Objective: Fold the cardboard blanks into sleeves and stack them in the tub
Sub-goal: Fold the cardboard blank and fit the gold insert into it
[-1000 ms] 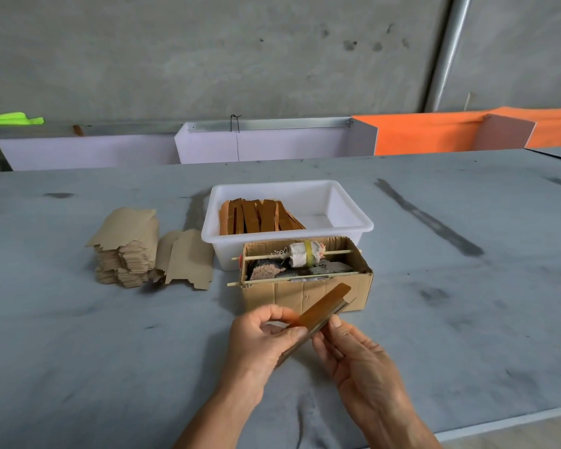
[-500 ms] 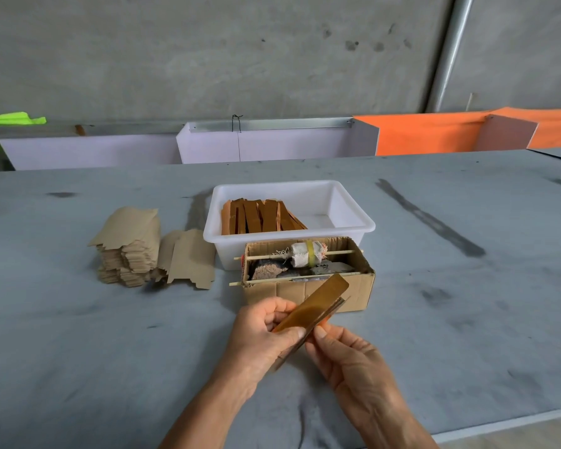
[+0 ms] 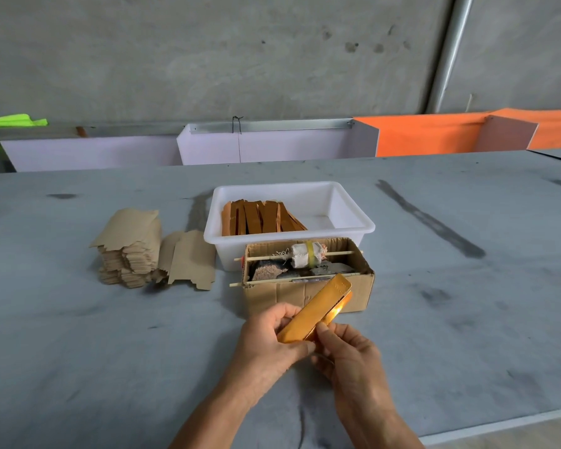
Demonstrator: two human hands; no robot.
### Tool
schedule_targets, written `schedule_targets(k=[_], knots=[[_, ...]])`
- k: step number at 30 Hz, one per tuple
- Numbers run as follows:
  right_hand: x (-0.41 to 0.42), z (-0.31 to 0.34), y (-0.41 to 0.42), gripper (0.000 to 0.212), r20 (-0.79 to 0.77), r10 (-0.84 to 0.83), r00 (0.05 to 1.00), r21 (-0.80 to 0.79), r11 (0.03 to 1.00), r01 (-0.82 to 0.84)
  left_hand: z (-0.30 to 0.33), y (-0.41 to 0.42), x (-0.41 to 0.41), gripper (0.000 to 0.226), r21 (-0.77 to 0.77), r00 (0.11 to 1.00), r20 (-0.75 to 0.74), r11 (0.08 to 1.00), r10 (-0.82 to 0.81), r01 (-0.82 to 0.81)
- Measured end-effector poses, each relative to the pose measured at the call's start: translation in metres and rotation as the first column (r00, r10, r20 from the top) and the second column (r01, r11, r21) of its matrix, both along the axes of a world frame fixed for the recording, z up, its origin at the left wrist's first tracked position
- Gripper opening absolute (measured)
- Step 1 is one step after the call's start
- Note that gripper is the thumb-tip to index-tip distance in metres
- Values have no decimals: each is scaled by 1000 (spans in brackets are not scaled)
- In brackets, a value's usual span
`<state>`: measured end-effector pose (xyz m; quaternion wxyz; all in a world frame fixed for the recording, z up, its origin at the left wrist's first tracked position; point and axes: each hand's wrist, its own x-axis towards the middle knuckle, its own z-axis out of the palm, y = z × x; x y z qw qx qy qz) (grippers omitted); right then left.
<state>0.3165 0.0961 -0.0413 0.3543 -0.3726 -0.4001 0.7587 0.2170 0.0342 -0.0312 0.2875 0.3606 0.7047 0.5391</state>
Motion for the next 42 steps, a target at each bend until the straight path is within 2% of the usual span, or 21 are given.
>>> schedule_targets(k=[8, 13, 17, 23, 25, 28, 31, 35, 38, 40, 42], knots=[[8, -2, 7, 32, 17, -6, 1000, 5, 1000, 6, 3, -1, -5, 32, -16, 997, 31, 997, -70, 71], [16, 5, 19, 28, 32, -51, 998, 30, 998, 50, 4, -3, -14, 31, -31, 988, 53, 989, -142, 144], [17, 8, 21, 22, 69, -86, 994, 31, 996, 84, 0, -1, -16, 32, 61, 992, 122, 998, 24, -31], [17, 8, 17, 20, 55, -99, 994, -13, 995, 100, -6, 3, -14, 26, 173, 959, 201, 956, 199, -235], [13, 10, 16, 21, 23, -141, 990, -43, 989, 142, -6, 5, -8, 27, 202, 910, 324, 921, 257, -332], [9, 14, 13, 20, -19, -204, 979, -77, 976, 202, -6, 7, 2, 38, 234, 774, 582, 859, 252, -455], [5, 17, 6, 19, -40, -209, 977, -94, 974, 205, -6, 8, 11, 42, 257, 746, 630, 849, 215, -462], [2, 18, -2, 17, -56, -187, 981, -140, 974, 177, -8, 9, 17, 13, 251, 727, 654, 847, 208, -469], [5, 22, -2, 14, -35, -148, 988, -145, 979, 141, -7, 7, 13, 3, 256, 715, 676, 852, 179, -456], [7, 26, -1, 16, 5, -97, 995, -121, 988, 97, -6, 7, 11, 7, 259, 720, 670, 851, 182, -456], [8, 28, 1, 17, 129, -84, 988, 22, 996, 82, -7, 6, 9, 11, 277, 732, 651, 836, 200, -474]])
